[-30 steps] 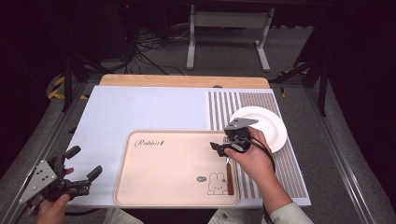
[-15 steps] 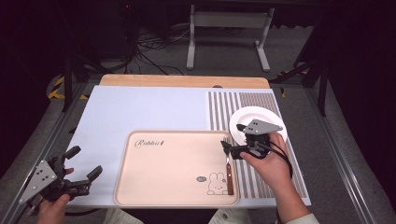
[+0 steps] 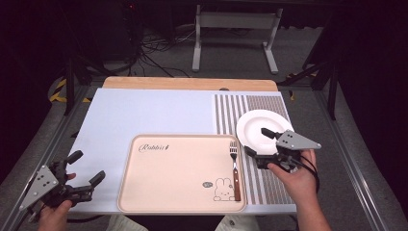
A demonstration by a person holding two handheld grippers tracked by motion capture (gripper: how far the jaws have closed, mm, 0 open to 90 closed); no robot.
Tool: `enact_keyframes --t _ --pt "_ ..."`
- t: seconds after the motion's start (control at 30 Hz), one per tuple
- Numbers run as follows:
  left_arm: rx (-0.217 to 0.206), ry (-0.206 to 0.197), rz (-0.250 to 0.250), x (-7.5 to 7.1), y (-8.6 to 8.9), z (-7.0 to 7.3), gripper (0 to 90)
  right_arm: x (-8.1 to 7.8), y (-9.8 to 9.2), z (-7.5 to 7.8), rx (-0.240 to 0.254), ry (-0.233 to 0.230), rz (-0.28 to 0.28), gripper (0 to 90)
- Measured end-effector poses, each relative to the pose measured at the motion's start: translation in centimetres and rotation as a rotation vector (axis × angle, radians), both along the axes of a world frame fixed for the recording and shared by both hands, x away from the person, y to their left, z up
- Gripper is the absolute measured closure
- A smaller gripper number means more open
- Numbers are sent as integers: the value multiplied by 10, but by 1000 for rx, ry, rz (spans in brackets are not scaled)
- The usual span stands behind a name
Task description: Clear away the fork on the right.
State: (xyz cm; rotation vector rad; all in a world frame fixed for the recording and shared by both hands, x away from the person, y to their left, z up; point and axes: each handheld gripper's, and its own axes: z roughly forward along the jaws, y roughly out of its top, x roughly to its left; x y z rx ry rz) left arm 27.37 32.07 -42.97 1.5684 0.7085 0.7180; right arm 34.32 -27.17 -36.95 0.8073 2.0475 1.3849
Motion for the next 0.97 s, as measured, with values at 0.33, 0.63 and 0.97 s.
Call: enact_keyframes --t 0.33,0.63,0.97 --pt "-5 1 5 0 0 0 38 -15 -34 -18 23 -69 17 130" --pt "0 -2 -2 0 0 0 38 -16 -51 -45 50 -96 27 118" --pt "1 -2 -8 0 0 1 38 -18 -60 -65 50 -46 48 112"
